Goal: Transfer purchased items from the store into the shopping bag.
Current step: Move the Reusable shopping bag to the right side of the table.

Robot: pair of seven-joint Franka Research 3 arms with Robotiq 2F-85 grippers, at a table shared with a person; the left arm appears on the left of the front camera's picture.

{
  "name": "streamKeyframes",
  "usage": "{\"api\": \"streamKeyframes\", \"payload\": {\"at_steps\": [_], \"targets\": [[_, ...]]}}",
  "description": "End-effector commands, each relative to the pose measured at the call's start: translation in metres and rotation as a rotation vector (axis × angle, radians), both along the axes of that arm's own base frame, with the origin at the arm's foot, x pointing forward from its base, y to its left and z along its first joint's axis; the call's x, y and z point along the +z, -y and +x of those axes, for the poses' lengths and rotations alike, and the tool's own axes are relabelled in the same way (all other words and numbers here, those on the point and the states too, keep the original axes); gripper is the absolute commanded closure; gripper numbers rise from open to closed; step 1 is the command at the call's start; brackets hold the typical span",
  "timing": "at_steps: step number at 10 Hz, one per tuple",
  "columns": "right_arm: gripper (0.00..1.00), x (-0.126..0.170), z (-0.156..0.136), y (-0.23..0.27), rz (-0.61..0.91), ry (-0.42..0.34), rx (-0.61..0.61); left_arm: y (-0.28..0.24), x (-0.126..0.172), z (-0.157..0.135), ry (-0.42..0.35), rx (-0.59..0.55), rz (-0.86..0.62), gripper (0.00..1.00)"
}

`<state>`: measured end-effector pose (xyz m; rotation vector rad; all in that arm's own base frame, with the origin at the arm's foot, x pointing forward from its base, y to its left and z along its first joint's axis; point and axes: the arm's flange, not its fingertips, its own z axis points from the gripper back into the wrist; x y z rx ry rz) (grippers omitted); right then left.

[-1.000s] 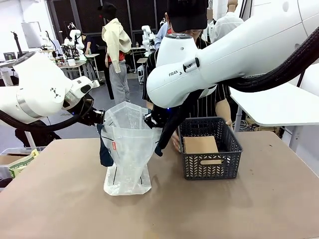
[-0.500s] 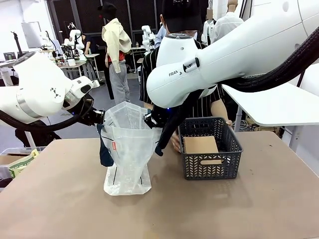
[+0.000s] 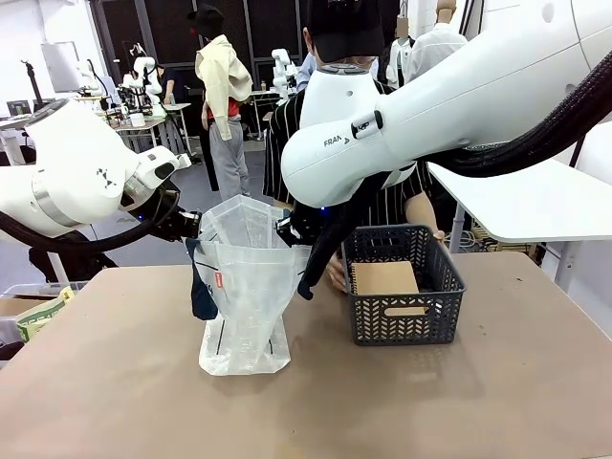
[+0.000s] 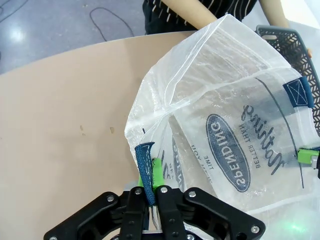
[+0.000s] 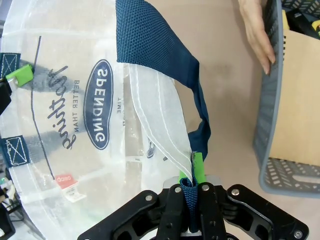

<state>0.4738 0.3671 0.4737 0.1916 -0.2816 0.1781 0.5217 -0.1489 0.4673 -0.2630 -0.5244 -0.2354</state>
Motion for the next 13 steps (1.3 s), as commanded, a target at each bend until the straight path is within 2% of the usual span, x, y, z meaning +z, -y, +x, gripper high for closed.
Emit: {"api": "streamKeyframes", "payload": {"at_steps": [1,13], "targets": [[1.00,0.0001,-0.0009,0.0002,0.006,-0.005,0.001,-0.0020,0.0011,-0.0033,0.002,0.002,0.001,1.00],[1.00,0.0001,-0.0009,0.0002,0.006,-0.005,0.001,-0.0020,0.0011,-0.0033,0.002,0.002,0.001,1.00]]}}
